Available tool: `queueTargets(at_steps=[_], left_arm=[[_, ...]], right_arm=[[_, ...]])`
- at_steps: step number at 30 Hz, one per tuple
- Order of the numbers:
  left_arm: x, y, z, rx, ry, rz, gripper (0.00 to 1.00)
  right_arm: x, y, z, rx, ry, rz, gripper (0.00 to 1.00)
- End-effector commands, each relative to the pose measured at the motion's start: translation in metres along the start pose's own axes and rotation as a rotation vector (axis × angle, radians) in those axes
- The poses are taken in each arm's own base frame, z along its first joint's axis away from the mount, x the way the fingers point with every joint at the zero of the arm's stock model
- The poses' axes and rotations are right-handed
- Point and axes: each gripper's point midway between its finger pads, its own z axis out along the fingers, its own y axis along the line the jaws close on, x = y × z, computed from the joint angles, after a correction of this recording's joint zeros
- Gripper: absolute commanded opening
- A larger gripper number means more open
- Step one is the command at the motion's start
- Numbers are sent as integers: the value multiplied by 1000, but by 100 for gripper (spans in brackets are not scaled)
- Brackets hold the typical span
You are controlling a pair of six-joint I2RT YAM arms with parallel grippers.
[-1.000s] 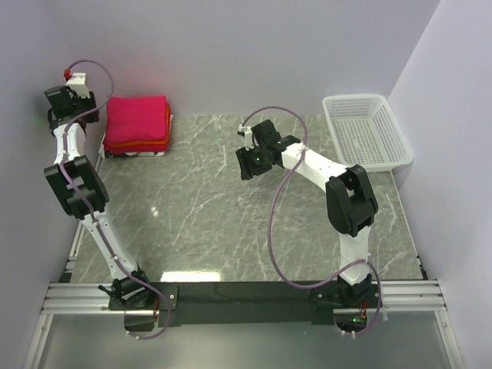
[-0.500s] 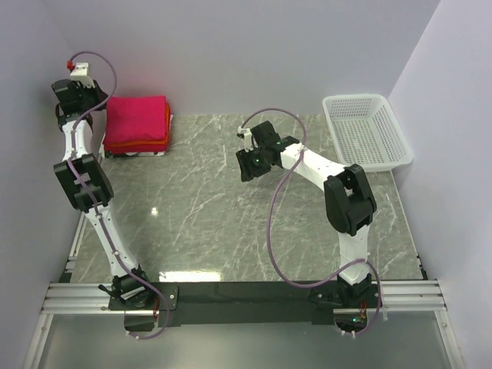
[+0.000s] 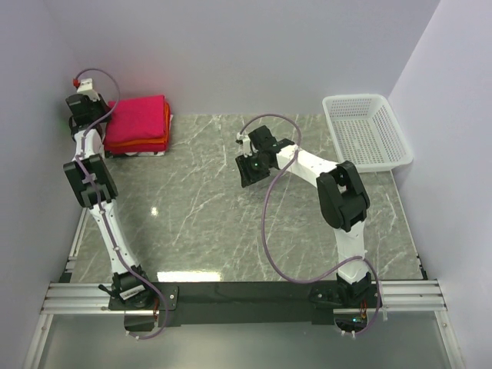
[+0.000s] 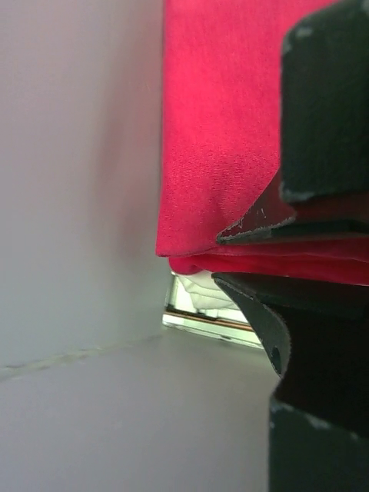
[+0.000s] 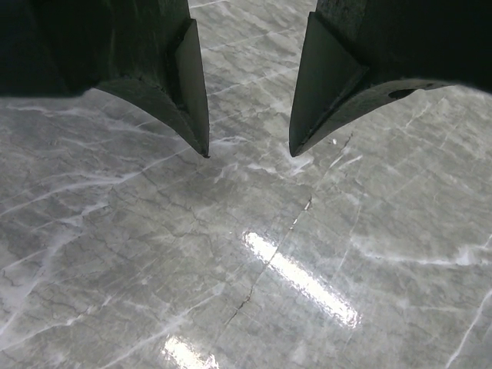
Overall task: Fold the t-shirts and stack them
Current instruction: Neatly place the folded tshirt to the corner
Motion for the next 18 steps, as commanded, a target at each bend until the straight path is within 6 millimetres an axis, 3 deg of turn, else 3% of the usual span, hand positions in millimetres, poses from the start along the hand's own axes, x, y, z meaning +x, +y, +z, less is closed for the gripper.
queueTargets(at_steps=[1,3,6,7,9,10,11,12,13,14,15,17,18], left_arm=[[-41,4,0,-50,-107,34,27],[-47,2,-3,-53,-115,25,29],[-79,-2,-20,-64,-170,19,43],[-101,-6,-33,-75,-200,23,50],[-122,1,-48,-157,-211,32,57],[-150,-2,-62,-183,-245,36,61],[-151,-1,-69,-204,-211,20,62],[-161,0,-77,-226,-220,16,78],[-176,-5,-92,-231,-222,16,80],[-177,-11,-100,-226,-196,20,92],[-193,-23,-117,-190,-203,36,99],[-202,-44,-135,-132,-181,84,100],[-206,-56,-153,-120,-158,95,99]], right_arm=[[-19,5,-11,-1,-50,-24,53],[-21,4,-16,13,-57,-30,53],[-25,-2,-30,55,-81,-44,55],[-26,-3,-35,68,-91,-43,56],[-31,-6,-51,95,-127,-44,60],[-33,-11,-56,122,-140,-42,62],[-38,-16,-67,137,-165,-36,65],[-38,-19,-73,145,-172,-29,66],[-39,-22,-77,152,-181,-23,67],[-44,-24,-89,157,-206,-20,69],[-44,-35,-95,169,-214,2,69],[-49,-42,-116,177,-257,18,70],[-46,-52,-124,184,-266,43,70]])
